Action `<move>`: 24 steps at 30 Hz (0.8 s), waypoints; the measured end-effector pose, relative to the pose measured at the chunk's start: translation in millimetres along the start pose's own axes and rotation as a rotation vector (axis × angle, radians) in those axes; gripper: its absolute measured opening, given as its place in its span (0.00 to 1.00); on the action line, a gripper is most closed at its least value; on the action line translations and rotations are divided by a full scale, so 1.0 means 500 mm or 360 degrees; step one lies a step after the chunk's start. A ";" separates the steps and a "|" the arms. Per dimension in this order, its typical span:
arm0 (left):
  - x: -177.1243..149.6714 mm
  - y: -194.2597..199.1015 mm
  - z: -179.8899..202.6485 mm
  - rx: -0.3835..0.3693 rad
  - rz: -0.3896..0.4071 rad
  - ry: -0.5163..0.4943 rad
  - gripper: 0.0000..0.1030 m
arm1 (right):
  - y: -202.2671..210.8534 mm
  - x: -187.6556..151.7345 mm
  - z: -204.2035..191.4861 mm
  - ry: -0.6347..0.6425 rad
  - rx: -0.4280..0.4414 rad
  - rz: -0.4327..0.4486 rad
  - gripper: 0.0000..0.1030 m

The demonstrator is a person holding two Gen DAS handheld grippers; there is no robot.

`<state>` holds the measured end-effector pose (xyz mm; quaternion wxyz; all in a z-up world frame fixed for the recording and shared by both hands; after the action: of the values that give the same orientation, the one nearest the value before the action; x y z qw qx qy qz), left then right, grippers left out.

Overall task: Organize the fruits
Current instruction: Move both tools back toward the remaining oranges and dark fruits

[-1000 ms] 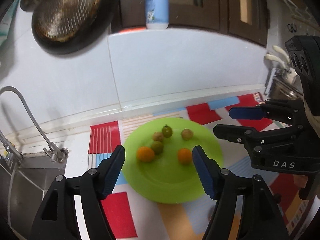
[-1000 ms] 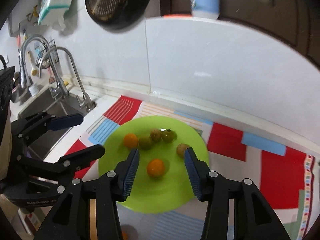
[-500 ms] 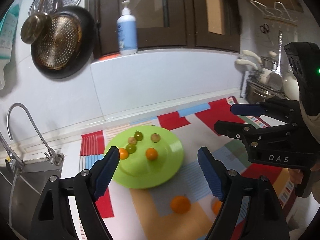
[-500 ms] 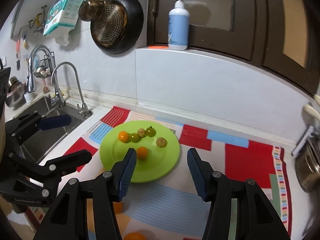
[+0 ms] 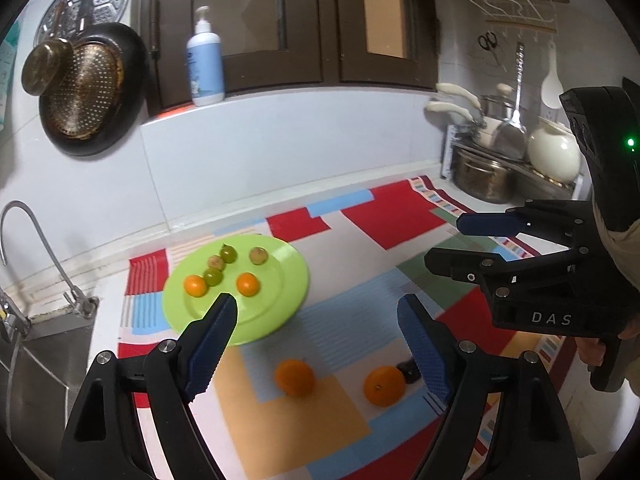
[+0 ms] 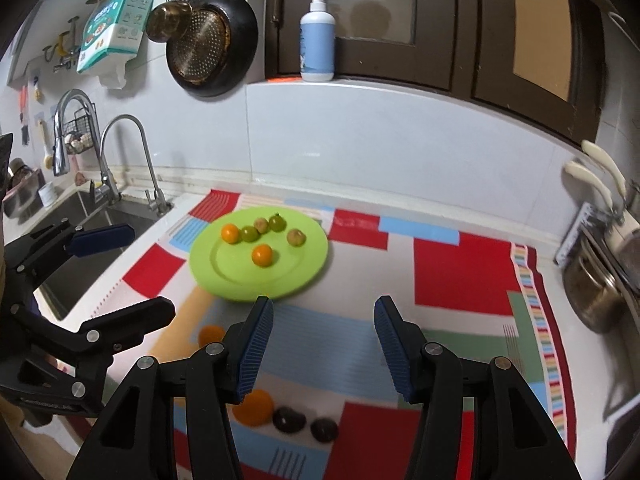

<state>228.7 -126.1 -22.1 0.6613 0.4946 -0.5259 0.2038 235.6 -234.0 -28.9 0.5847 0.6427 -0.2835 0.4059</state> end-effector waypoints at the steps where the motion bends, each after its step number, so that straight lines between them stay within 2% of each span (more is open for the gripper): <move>1: -0.003 0.000 0.005 -0.0002 0.0002 -0.0004 0.80 | 0.004 -0.008 0.003 -0.0001 -0.0003 -0.0008 0.52; 8: -0.045 -0.011 0.046 -0.0045 -0.0043 -0.0038 0.80 | 0.017 -0.066 0.019 -0.0009 -0.0012 -0.0084 0.52; 20: -0.143 -0.065 0.088 -0.0104 -0.0251 -0.0122 0.80 | -0.014 -0.171 0.020 0.0044 0.0053 -0.0305 0.52; 24: -0.165 -0.079 0.097 -0.0133 -0.0282 -0.0155 0.80 | -0.031 -0.200 0.017 0.0065 0.0082 -0.0375 0.52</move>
<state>205.8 -164.3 -115.3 0.6704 0.5206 -0.5196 0.0981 199.0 -251.0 -122.3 0.6172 0.6780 -0.1835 0.3546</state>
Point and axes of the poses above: each gripper's, at about its wrist camera, not at the fingertips, and y roughly against the way its jaws point, z to its right, x to its top, the point moved 7 cm from there along -y, roughly the way its jaws point, and after that the axes turned 9 degrees about z, right-handed, at the moved point
